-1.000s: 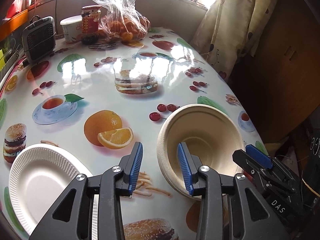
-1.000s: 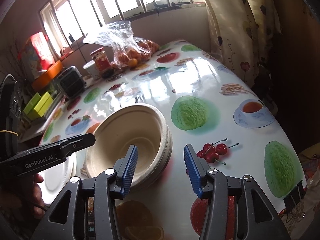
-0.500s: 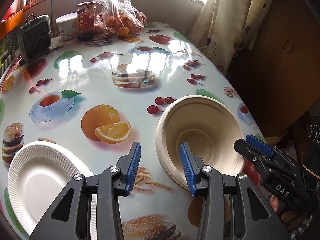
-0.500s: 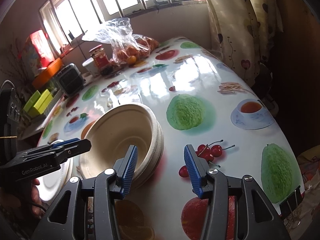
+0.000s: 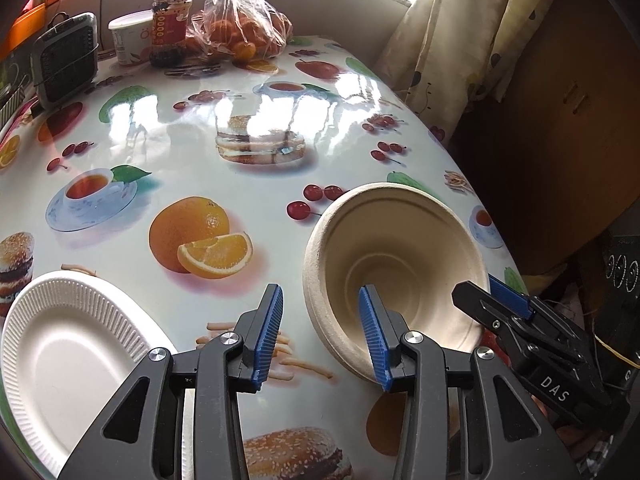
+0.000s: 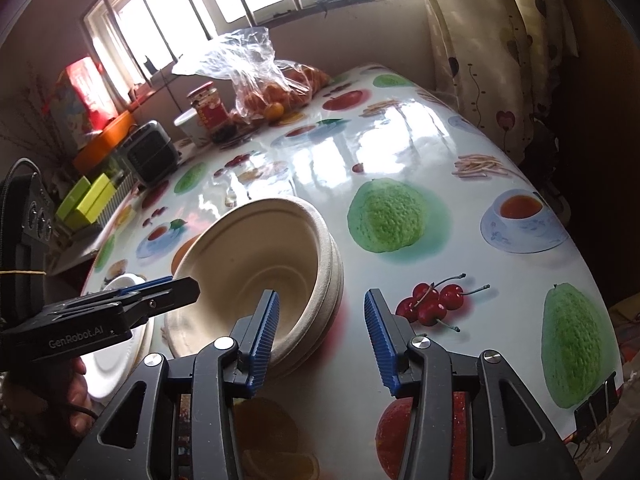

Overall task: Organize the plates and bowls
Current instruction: 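Close the left tool on the nested bowl rims while the right tool grips them too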

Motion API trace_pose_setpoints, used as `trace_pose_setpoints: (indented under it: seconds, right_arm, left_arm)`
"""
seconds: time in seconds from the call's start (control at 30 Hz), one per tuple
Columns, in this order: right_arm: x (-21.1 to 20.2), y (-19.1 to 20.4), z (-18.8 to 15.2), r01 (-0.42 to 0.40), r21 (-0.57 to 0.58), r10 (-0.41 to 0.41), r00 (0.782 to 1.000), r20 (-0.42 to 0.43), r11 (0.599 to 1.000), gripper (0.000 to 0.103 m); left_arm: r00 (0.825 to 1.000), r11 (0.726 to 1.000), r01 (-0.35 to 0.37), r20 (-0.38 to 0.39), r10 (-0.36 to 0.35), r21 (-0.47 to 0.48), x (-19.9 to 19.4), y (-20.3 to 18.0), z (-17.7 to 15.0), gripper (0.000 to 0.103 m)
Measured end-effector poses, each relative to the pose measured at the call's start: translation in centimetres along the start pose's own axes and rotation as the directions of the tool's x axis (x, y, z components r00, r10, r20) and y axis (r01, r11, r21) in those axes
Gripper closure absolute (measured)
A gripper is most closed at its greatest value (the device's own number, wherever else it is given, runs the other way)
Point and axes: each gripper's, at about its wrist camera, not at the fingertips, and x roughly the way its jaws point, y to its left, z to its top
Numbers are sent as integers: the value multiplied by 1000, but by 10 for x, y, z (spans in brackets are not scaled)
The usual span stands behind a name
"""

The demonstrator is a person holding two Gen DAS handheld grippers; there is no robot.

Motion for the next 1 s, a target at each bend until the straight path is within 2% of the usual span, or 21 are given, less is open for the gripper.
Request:
trace_pose_setpoints:
  seconds: [0.13, 0.23, 0.47, 1.0]
  right_arm:
    - [1, 1, 0, -1, 3, 1, 1000, -3, 1000, 65]
    - [2, 1, -1, 2, 2, -2, 1000, -3, 1000, 72]
    - [4, 3, -2, -2, 4, 2, 1000, -4, 1000, 77]
    - [4, 2, -2, -2, 8, 2, 1000, -5, 1000, 78]
  left_arm:
    - [1000, 1000, 2, -7, -2, -6, 2, 0, -1, 70]
    - [1000, 1000, 2, -10, -2, -7, 3, 0, -1, 77]
    - [1000, 1000, 0, -15, 0, -7, 5, -1, -1, 82]
    - [1000, 1000, -5, -13, 4, -4, 7, -3, -1, 82]
